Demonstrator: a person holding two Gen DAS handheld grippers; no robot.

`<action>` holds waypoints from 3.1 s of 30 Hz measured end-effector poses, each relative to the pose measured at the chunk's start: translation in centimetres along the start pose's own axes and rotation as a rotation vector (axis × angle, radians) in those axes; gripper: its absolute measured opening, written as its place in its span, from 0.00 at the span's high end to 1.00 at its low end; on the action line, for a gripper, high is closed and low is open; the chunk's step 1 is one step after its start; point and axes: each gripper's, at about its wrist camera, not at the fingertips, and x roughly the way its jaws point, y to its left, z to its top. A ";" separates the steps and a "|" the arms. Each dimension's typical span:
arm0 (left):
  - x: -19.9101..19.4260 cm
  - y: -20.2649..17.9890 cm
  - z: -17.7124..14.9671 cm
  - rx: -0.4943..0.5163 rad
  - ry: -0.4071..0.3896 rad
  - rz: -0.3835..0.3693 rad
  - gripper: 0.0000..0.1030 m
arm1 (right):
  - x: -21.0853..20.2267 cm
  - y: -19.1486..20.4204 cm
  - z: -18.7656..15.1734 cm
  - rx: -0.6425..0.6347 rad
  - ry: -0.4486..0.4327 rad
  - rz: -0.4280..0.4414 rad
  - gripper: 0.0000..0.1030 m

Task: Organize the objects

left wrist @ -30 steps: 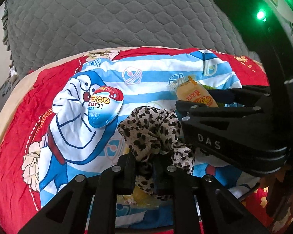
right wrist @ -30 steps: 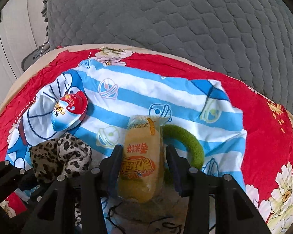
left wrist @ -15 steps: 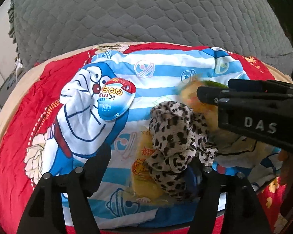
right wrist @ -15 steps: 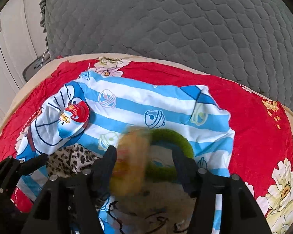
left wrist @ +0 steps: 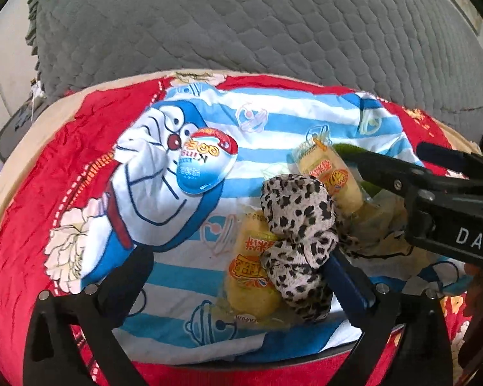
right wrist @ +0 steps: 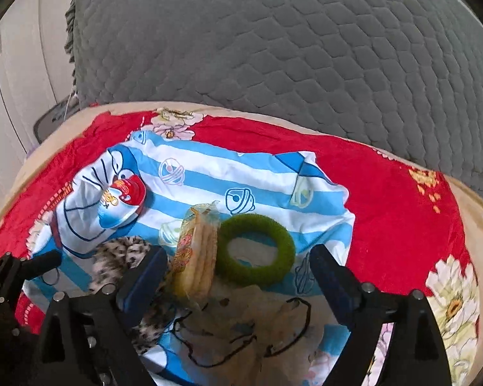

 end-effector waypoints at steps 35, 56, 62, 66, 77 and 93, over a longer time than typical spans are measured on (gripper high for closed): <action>-7.2 1.4 -1.9 -0.072 -0.037 -0.008 0.00 | -11.0 -0.1 -3.3 0.133 -0.218 0.097 0.05; -15.8 1.5 -4.8 -0.094 -0.159 -0.032 0.00 | -20.5 2.5 -7.5 0.077 -0.367 0.036 0.01; -18.5 1.5 -5.3 -0.112 -0.204 -0.073 0.00 | -22.9 2.7 -8.1 0.079 -0.406 0.031 0.01; -19.7 1.7 -5.6 -0.123 -0.207 -0.083 0.00 | -23.7 3.3 -8.8 0.065 -0.406 0.022 0.01; -22.1 1.5 -7.7 -0.096 -0.236 -0.030 0.00 | -26.8 4.4 -10.8 0.043 -0.468 -0.007 0.01; -24.6 3.0 -12.6 -0.122 -0.324 0.005 0.00 | -27.5 4.6 -14.6 0.066 -0.478 -0.055 0.01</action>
